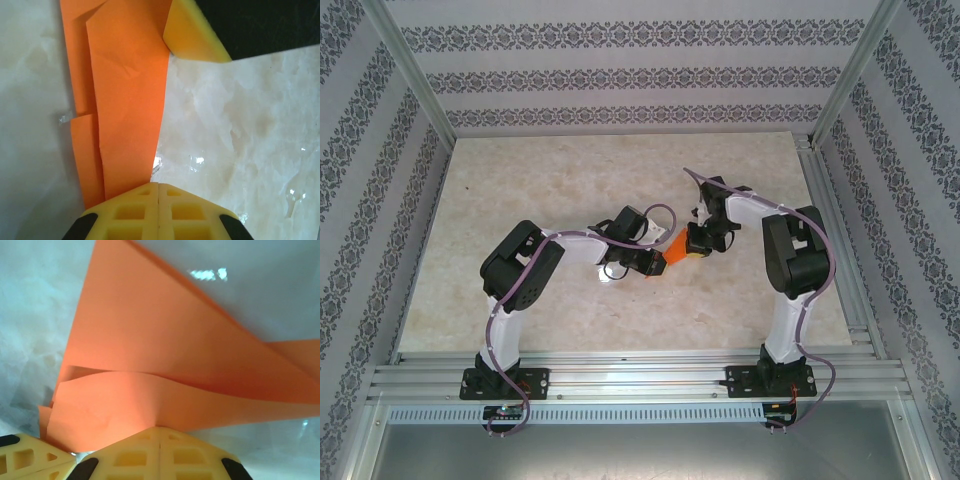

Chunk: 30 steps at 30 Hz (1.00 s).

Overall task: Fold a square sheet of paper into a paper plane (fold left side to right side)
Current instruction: Fold the wing for the fifth time at the center of the table.

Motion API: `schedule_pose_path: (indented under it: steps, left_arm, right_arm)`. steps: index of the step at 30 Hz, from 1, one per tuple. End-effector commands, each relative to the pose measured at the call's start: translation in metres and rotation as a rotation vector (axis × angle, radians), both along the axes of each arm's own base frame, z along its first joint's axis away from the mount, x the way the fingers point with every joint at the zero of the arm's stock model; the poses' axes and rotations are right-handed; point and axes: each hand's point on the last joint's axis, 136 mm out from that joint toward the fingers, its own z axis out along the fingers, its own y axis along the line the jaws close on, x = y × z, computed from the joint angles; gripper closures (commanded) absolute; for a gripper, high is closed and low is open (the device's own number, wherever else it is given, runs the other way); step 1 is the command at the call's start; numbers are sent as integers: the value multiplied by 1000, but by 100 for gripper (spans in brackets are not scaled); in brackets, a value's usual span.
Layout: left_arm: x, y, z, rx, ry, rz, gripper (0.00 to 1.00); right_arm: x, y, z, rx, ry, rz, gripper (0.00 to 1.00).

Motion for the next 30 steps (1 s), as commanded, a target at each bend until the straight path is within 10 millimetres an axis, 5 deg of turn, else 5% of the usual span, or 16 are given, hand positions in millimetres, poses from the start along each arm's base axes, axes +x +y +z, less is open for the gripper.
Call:
schedule_pose_path:
  steps: [1,30]
  left_arm:
    - [-26,38,-52,186,104,21,95]
    - [-43,58,-53,221,103,30,95]
  right_arm:
    - [19,-30,-11,-102,-19,-42,98]
    - [28,-32,-8,-155,19,-40,99]
